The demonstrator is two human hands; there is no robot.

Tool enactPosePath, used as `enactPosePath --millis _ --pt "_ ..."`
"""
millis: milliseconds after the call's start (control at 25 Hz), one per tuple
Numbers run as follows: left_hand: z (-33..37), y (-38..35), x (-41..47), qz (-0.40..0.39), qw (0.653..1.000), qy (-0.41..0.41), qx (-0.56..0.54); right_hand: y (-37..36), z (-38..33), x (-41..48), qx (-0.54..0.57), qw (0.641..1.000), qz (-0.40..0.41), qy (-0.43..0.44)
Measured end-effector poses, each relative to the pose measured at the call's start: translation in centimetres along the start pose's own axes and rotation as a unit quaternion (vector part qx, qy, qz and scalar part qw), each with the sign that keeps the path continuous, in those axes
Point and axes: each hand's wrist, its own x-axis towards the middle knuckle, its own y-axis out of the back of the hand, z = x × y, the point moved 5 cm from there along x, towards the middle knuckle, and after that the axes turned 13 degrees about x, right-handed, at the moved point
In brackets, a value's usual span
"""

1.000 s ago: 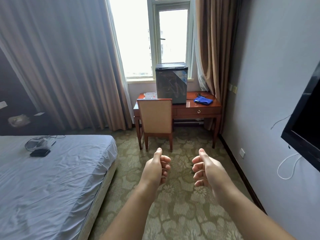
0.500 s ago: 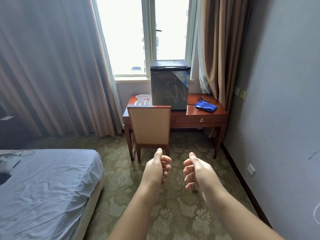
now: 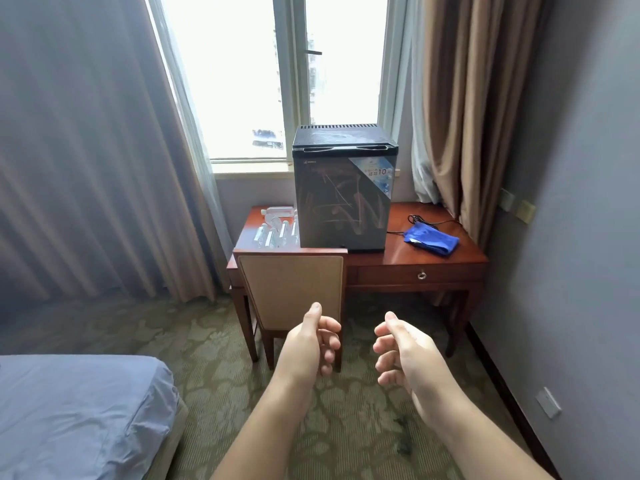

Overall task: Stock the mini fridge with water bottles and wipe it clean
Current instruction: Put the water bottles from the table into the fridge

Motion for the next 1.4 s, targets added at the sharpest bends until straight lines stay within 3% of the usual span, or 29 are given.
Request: enactPosePath --millis 200,400,600,960,1080,1240,1400 --pt "2.0 -1.7 13.0 0.025 0.998 0.049 0.013 0.4 -0.8 14.8 -0.004 0.999 -0.023 -0.04" --pt "4.5 1.0 22.8 0.076 0.995 0.058 -0.002 -4.0 -1.8 27.1 -0.035 0.995 -0.059 -0.074" --pt "6.4 4.1 33.1 0.106 0.993 0.05 -0.004 -9.3 -2.9 36.7 -0.085 0.989 -0.113 -0.047" --pt "7.8 10.6 53.5 0.059 0.987 0.103 0.112 -17.1 -1.9 53.5 -0.145 0.985 -0.038 -0.084" --pt "9.3 11.6 57.5 0.032 0.989 0.101 0.104 -19.6 -2.2 56.8 -0.141 0.987 -0.029 -0.073" --pt "13.8 12.5 62.4 0.045 0.994 0.034 0.091 -20.8 -4.5 60.7 -0.137 0.99 -0.008 -0.031" --pt "17.8 12.3 66.9 0.018 0.989 -0.041 0.141 -18.6 -6.8 64.9 -0.106 0.989 0.099 -0.014"
